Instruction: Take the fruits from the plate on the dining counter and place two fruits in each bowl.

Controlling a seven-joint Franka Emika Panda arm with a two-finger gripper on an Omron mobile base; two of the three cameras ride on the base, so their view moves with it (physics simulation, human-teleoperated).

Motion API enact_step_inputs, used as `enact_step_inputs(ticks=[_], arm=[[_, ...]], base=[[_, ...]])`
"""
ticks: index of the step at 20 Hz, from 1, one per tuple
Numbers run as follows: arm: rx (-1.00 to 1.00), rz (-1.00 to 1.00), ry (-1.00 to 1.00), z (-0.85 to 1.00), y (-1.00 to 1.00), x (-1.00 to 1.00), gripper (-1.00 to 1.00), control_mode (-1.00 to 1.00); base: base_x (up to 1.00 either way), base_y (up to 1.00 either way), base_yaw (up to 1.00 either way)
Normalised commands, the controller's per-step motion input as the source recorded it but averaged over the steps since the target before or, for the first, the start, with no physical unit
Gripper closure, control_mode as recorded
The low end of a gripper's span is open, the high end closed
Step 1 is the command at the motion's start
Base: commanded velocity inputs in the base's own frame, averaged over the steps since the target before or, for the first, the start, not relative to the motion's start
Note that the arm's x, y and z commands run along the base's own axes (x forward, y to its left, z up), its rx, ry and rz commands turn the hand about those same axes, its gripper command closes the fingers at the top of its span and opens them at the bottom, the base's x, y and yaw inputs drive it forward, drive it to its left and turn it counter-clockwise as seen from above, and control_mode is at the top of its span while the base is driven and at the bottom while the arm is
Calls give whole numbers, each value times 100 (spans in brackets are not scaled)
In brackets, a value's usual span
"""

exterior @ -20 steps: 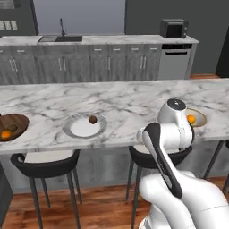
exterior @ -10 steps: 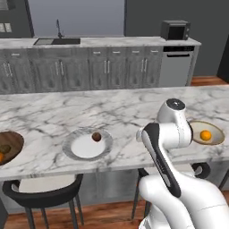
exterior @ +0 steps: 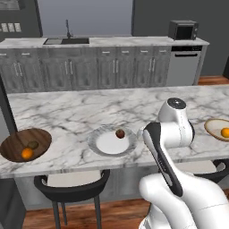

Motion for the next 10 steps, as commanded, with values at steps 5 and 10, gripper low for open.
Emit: enact_step_inputs(ticks=[5, 10], arm=[[0, 0, 0, 0, 0, 0, -100, 100], [0, 0, 0, 0, 0, 0, -100, 100]], base=[[85, 22, 0], [43, 7, 0]])
